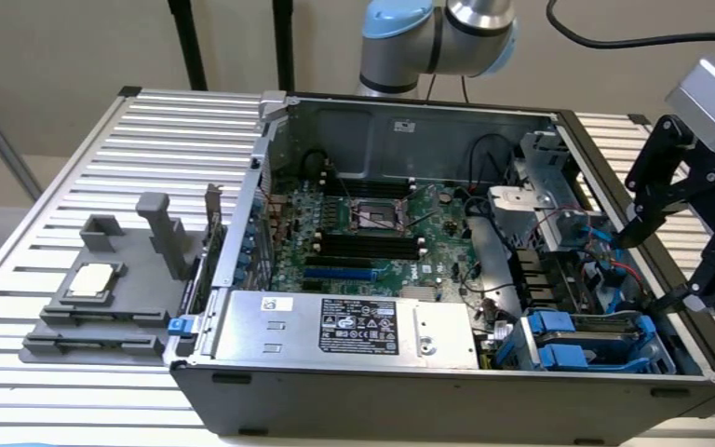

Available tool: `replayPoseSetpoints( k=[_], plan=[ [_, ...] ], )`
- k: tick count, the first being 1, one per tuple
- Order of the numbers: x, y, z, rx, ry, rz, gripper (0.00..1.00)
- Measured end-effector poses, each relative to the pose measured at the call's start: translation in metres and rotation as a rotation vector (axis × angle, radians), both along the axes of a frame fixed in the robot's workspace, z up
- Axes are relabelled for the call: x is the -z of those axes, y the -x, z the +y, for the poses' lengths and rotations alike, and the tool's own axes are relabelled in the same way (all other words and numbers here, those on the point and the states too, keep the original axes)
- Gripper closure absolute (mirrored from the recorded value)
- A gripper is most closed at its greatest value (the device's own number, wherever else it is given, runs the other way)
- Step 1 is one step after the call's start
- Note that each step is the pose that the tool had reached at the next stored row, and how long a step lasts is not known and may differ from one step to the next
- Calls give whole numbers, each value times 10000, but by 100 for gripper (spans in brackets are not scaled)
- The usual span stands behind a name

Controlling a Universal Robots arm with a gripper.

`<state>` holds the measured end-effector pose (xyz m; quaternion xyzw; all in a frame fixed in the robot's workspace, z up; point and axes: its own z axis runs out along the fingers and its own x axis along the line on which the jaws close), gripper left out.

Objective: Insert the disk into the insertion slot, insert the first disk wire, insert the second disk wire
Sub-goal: 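Insert the first disk wire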

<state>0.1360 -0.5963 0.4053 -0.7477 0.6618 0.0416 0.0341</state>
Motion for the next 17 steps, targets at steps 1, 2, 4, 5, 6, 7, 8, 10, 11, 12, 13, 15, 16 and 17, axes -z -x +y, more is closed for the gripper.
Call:
replayPoseSetpoints(
  k=[1,2,4,5,6,7,8,10,11,12,13,15,16,17],
  plan=[
    [0,-1,0,-1,0,0,38],
    [0,-1,0,-1,1,0,38],
    [0,-1,0,-1,-1,1,38],
    [1,0,0,-1,-1,1,38],
    [0,0,0,-1,-1,1,38],
    [1,-1,0,-1,-1,0,38],
    [0,-1,0,-1,-1,1,38],
    [1,-1,0,-1,-1,0,38],
    [1,-1,0,-1,-1,1,38],
    [1,-1,0,-1,-1,1,38],
    [1,0,0,0,-1,1,38],
    [1,-1,0,-1,0,0,38],
    [1,-1,0,-1,-1,1,38],
    [2,-1,0,-1,-1,1,38]
  ],
)
